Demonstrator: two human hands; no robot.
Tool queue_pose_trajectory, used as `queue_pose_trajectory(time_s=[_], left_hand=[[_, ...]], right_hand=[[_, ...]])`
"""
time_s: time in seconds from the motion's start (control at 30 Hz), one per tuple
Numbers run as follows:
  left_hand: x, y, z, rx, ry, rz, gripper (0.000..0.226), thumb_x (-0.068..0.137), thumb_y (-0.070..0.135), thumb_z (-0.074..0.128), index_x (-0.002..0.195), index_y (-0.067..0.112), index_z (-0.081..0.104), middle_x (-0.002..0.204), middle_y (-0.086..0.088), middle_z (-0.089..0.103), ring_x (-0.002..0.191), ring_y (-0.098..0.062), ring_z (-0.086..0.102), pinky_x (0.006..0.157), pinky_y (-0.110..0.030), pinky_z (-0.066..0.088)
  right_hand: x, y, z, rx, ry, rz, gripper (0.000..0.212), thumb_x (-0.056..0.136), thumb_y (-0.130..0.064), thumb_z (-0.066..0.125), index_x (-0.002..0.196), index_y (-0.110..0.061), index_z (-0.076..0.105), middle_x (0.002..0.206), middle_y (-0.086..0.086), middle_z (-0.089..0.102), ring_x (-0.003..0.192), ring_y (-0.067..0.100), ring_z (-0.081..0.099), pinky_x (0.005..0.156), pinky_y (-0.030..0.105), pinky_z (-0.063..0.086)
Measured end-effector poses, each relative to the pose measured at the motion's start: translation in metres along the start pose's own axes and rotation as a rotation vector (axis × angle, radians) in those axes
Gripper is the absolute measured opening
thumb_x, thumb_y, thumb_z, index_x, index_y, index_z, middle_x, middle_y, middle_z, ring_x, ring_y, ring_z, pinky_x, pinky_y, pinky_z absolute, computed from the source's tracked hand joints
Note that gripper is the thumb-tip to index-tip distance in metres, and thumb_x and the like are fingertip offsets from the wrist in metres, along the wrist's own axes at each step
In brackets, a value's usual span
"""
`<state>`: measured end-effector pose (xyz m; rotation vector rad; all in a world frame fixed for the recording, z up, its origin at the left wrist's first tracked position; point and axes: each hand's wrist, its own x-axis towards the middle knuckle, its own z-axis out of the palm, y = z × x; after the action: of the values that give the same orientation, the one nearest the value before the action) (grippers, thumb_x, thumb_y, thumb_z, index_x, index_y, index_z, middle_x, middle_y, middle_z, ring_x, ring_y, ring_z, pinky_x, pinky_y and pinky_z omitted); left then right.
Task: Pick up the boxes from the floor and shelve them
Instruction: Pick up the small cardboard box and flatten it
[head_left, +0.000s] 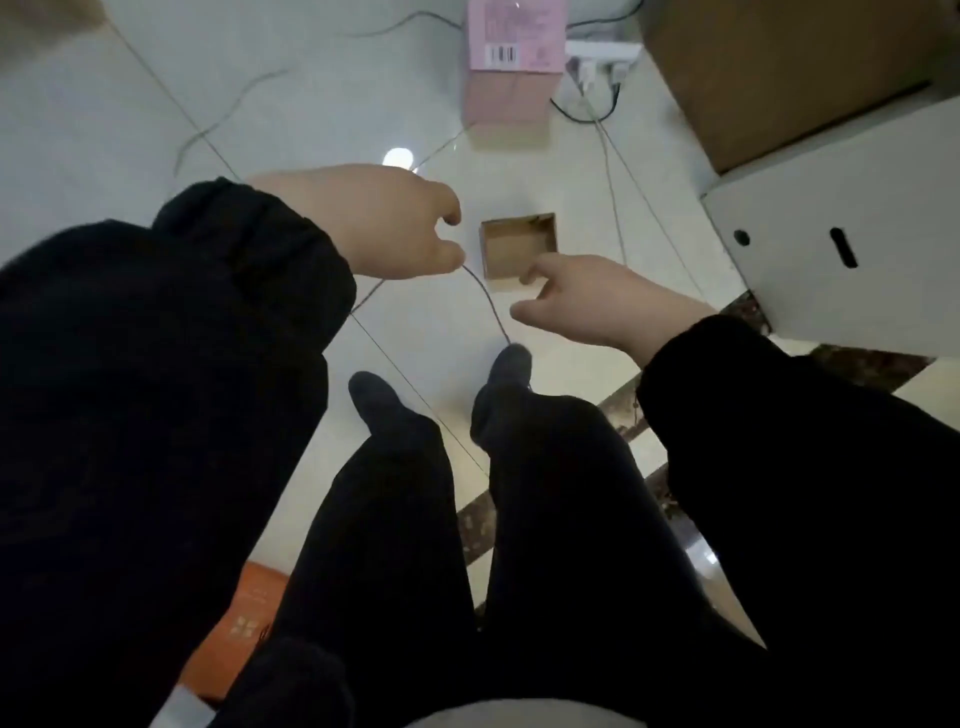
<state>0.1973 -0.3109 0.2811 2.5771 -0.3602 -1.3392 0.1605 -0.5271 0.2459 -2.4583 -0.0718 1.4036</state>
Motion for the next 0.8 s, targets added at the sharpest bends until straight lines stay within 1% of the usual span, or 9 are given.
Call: queue_pose_trajectory(time_s=[0.1, 0.2, 0.27, 0.37, 0.5, 0.6, 0.73, 0.77, 0.8], left_hand=[[0.061, 0.001, 0.023, -0.017, -0.017, 0.029, 0.051, 0.099, 0.050, 0.046, 0.146, 0.030, 0.045, 0.141, 0.003, 0.056, 0.119, -0.023, 0.056, 0.096, -0.036, 0.041], [0.124, 0.001, 0.053, 0.031, -0.118, 0.011, 0.052, 0.099, 0.051, 0.045, 0.146, 0.029, 0.044, 0.141, 0.000, 0.055, 0.124, -0.027, 0.054, 0.101, -0.041, 0.042], [0.163, -0.004, 0.078, 0.048, -0.160, -0.024, 0.053, 0.098, 0.052, 0.045, 0.146, 0.030, 0.044, 0.141, 0.001, 0.056, 0.125, -0.027, 0.053, 0.104, -0.043, 0.042], [0.222, -0.010, 0.123, 0.004, -0.131, -0.040, 0.052, 0.096, 0.053, 0.045, 0.143, 0.031, 0.047, 0.136, 0.001, 0.058, 0.121, -0.027, 0.055, 0.104, -0.046, 0.043], [0.298, -0.022, 0.193, -0.095, -0.159, -0.030, 0.048, 0.097, 0.049, 0.047, 0.141, 0.032, 0.048, 0.135, 0.004, 0.058, 0.122, -0.022, 0.054, 0.104, -0.041, 0.042], [0.350, -0.039, 0.246, -0.069, -0.225, -0.008, 0.049, 0.096, 0.050, 0.048, 0.141, 0.033, 0.048, 0.138, 0.003, 0.057, 0.124, -0.023, 0.054, 0.104, -0.041, 0.042], [0.399, -0.069, 0.295, -0.060, -0.306, -0.025, 0.050, 0.095, 0.053, 0.047, 0.142, 0.035, 0.046, 0.139, 0.005, 0.054, 0.123, -0.021, 0.053, 0.099, -0.037, 0.041], [0.406, -0.076, 0.301, -0.074, -0.286, -0.035, 0.049, 0.095, 0.053, 0.047, 0.140, 0.035, 0.047, 0.138, 0.005, 0.055, 0.122, -0.020, 0.053, 0.097, -0.036, 0.040], [0.411, -0.082, 0.306, -0.091, -0.258, -0.050, 0.049, 0.094, 0.053, 0.047, 0.139, 0.034, 0.048, 0.136, 0.006, 0.056, 0.121, -0.020, 0.054, 0.096, -0.036, 0.040]], right_hand=[[0.053, 0.046, 0.032, 0.022, -0.084, 0.064, 0.051, 0.091, -0.048, 0.060, 0.135, -0.024, 0.056, 0.131, 0.000, 0.063, 0.107, 0.019, 0.055, 0.083, 0.028, 0.037], [0.112, 0.083, 0.059, -0.001, -0.145, 0.056, 0.048, 0.093, -0.048, 0.057, 0.134, -0.023, 0.057, 0.135, 0.001, 0.060, 0.120, 0.021, 0.054, 0.086, 0.030, 0.036], [0.155, 0.101, 0.074, -0.052, -0.179, 0.004, 0.045, 0.094, -0.047, 0.055, 0.133, -0.023, 0.057, 0.134, 0.001, 0.061, 0.119, 0.022, 0.055, 0.087, 0.032, 0.038], [0.223, 0.132, 0.093, -0.169, -0.195, -0.052, 0.043, 0.096, -0.042, 0.053, 0.132, -0.018, 0.058, 0.128, 0.006, 0.063, 0.115, 0.027, 0.057, 0.086, 0.034, 0.042], [0.312, 0.182, 0.122, -0.274, -0.145, -0.085, 0.039, 0.098, -0.039, 0.052, 0.131, -0.020, 0.063, 0.130, 0.009, 0.059, 0.116, 0.031, 0.057, 0.089, 0.037, 0.045], [0.376, 0.217, 0.151, -0.377, -0.147, -0.088, 0.041, 0.097, -0.044, 0.051, 0.132, -0.029, 0.064, 0.142, 0.009, 0.049, 0.131, 0.032, 0.046, 0.103, 0.043, 0.043], [0.449, 0.248, 0.180, -0.664, -0.167, -0.081, 0.047, 0.093, -0.046, 0.052, 0.137, -0.031, 0.061, 0.165, 0.009, 0.023, 0.150, 0.039, 0.017, 0.118, 0.056, 0.026], [0.462, 0.254, 0.185, -0.709, -0.191, -0.050, 0.048, 0.094, -0.044, 0.052, 0.138, -0.029, 0.060, 0.166, 0.007, 0.021, 0.151, 0.038, 0.014, 0.118, 0.059, 0.022], [0.472, 0.257, 0.188, -0.752, -0.207, -0.019, 0.047, 0.094, -0.041, 0.052, 0.138, -0.024, 0.059, 0.163, 0.006, 0.025, 0.149, 0.038, 0.017, 0.117, 0.062, 0.021]])
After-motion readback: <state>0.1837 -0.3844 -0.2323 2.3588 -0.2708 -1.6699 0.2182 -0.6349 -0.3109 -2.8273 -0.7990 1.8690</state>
